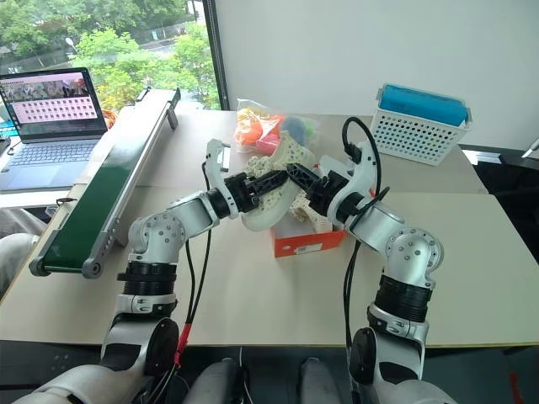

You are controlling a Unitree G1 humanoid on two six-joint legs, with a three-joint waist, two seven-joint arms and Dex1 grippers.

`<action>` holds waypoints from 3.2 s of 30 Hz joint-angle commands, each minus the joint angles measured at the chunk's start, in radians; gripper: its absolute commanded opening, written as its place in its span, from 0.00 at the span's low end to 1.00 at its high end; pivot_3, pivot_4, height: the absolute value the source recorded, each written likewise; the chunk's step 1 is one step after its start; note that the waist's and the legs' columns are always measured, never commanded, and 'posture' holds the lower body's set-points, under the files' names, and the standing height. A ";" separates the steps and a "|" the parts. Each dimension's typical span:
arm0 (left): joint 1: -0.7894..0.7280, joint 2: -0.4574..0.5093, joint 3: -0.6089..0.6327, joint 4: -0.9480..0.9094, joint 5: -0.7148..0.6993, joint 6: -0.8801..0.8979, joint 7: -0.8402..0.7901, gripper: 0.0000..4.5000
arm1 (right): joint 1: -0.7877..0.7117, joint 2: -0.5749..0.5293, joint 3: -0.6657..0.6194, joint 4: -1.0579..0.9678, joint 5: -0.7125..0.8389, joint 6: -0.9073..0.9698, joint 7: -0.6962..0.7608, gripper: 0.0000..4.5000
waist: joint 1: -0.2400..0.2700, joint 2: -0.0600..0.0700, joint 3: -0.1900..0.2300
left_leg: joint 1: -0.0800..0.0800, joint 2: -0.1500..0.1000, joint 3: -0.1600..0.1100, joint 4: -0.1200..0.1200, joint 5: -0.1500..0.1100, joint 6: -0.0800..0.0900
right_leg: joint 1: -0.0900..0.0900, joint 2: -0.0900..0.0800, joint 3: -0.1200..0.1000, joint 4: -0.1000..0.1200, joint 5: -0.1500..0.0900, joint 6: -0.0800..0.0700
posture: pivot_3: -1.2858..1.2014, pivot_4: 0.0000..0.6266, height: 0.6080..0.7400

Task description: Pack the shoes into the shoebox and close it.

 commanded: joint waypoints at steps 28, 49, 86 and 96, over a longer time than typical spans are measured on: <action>0.195 0.305 -0.136 -0.164 0.134 -0.158 -0.296 1.00 | -0.307 -0.265 0.102 0.469 -0.184 -0.042 0.018 0.13 | -0.004 0.010 0.006 | 0.000 0.000 0.002 -0.002 0.000 0.000 | -0.002 0.000 0.002 -0.001 0.000 0.000 | 0.52 0.24 0.73; 0.261 0.277 -0.159 -0.214 0.194 -0.166 -0.260 1.00 | -0.611 -0.086 0.571 1.402 -0.897 -0.549 0.556 0.13 | -0.007 0.011 0.007 | -0.003 0.001 0.005 -0.004 0.004 -0.007 | -0.008 -0.001 0.003 0.001 0.000 0.000 | 0.52 0.24 0.73; 0.292 0.294 -0.145 -0.293 0.182 -0.120 -0.192 1.00 | -0.414 0.036 0.554 1.467 -1.176 -0.706 0.614 0.13 | 0.002 0.008 -0.039 | 0.038 -0.003 -0.002 -0.012 -0.007 -0.009 | 0.027 -0.012 -0.004 -0.007 -0.003 -0.004 | 0.52 0.24 0.73; 0.298 0.301 -0.130 -0.294 0.184 -0.108 -0.170 1.00 | -0.401 0.064 0.350 1.463 -1.054 -0.619 0.505 0.13 | -0.036 0.007 -0.039 | 0.035 0.001 0.000 -0.025 -0.002 -0.010 | 0.022 -0.015 -0.001 -0.007 -0.007 -0.011 | 0.52 0.24 0.73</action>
